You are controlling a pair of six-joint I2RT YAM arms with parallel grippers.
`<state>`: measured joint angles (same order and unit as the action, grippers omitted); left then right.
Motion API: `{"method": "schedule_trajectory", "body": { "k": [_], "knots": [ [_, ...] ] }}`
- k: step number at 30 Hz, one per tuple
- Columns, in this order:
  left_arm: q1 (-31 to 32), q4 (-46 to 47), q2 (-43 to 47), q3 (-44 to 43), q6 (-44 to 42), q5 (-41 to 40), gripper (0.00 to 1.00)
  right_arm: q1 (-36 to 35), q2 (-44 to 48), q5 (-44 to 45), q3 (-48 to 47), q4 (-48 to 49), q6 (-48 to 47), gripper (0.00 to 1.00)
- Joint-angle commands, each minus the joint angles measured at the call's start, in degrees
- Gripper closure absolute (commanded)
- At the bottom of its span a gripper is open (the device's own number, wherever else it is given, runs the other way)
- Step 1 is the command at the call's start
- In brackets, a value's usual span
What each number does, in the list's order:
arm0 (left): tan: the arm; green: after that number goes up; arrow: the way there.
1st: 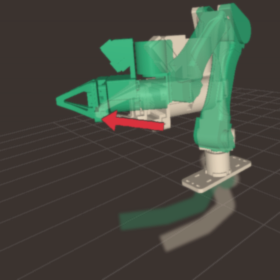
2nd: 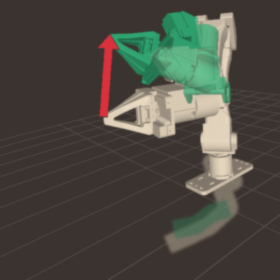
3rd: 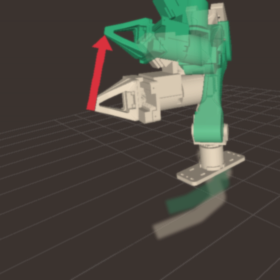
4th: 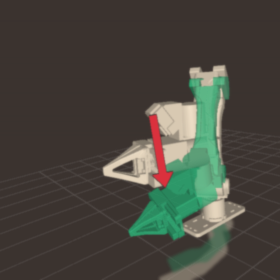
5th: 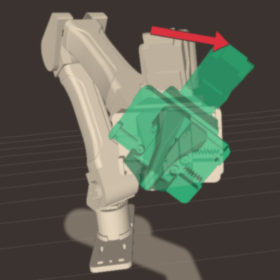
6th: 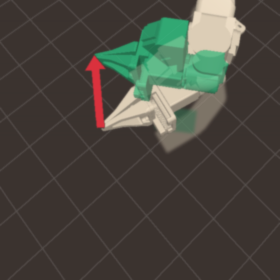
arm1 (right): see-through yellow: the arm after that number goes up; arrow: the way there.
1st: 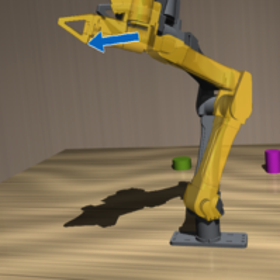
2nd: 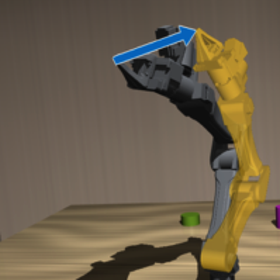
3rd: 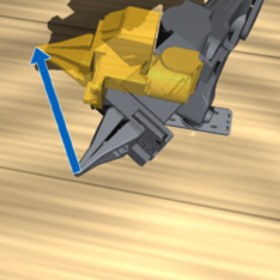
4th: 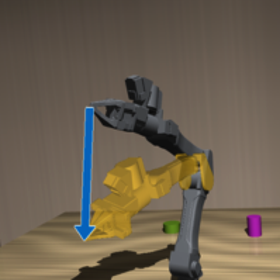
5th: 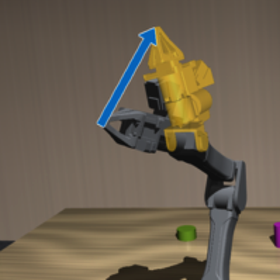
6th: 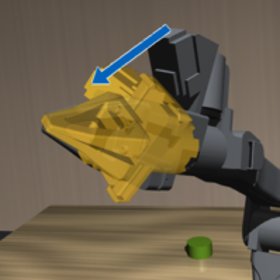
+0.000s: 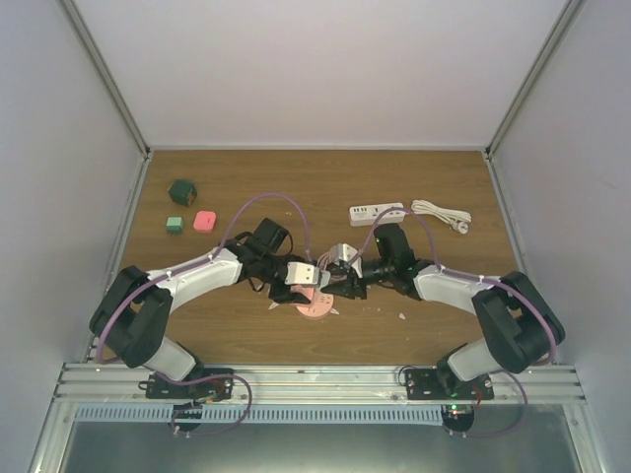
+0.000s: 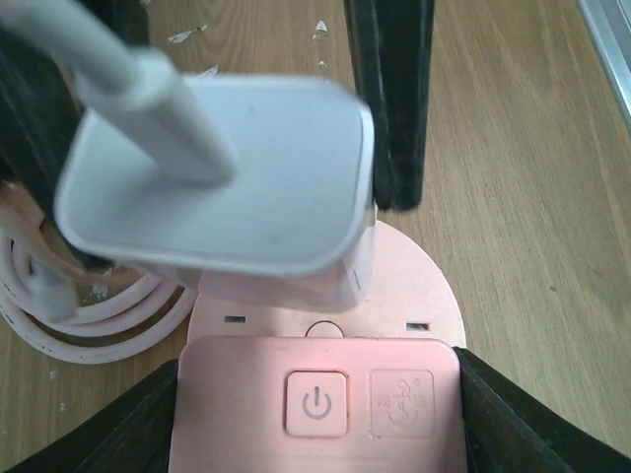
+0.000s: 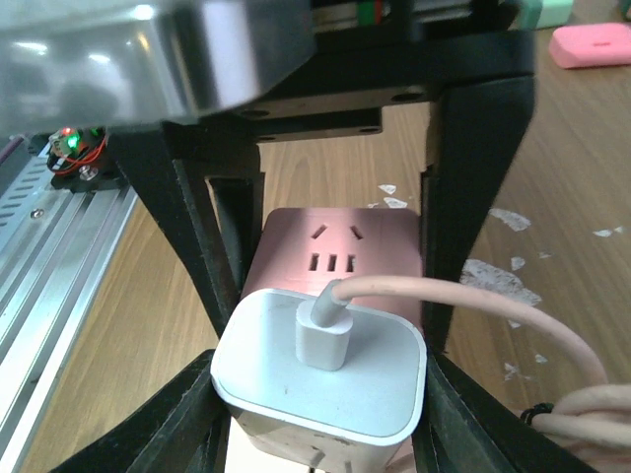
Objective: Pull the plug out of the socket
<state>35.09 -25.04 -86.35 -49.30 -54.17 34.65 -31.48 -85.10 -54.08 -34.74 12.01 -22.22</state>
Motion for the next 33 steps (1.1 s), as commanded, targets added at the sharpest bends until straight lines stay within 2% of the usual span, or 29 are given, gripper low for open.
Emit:
{"method": "schedule_trajectory", "body": {
  "k": [1, 8, 12, 19, 25, 33],
  "knots": [
    [-0.6, -1.8, 0.6, -3.5, 2.7, 0.0, 0.52, 1.5, 3.5, -2.7, -1.5, 2.1, 0.9, 0.80],
    [-1.1, 0.4, 3.4, -7.9, 9.0, 0.6, 0.21, 4.6, 4.5, -2.3, -3.1, 5.5, 10.2, 0.80],
    [-1.9, 2.8, 5.8, -9.5, 14.2, 0.7, 0.13, 6.7, 4.0, -1.2, -3.8, 8.9, 16.6, 0.81],
    [-1.9, 9.5, 8.7, -9.3, 23.3, -5.6, 0.16, 8.3, 3.8, 0.4, -4.4, 16.7, 31.9, 0.80],
    [-1.4, 14.9, 9.9, -8.1, 27.5, -10.4, 0.20, 9.0, 3.3, 3.4, -5.2, 20.7, 40.4, 0.79],
    [-0.9, 18.3, 7.8, -10.1, 33.7, -12.4, 0.28, 9.1, 1.8, 4.2, -3.8, 31.1, 56.2, 0.76]
  ]
}}
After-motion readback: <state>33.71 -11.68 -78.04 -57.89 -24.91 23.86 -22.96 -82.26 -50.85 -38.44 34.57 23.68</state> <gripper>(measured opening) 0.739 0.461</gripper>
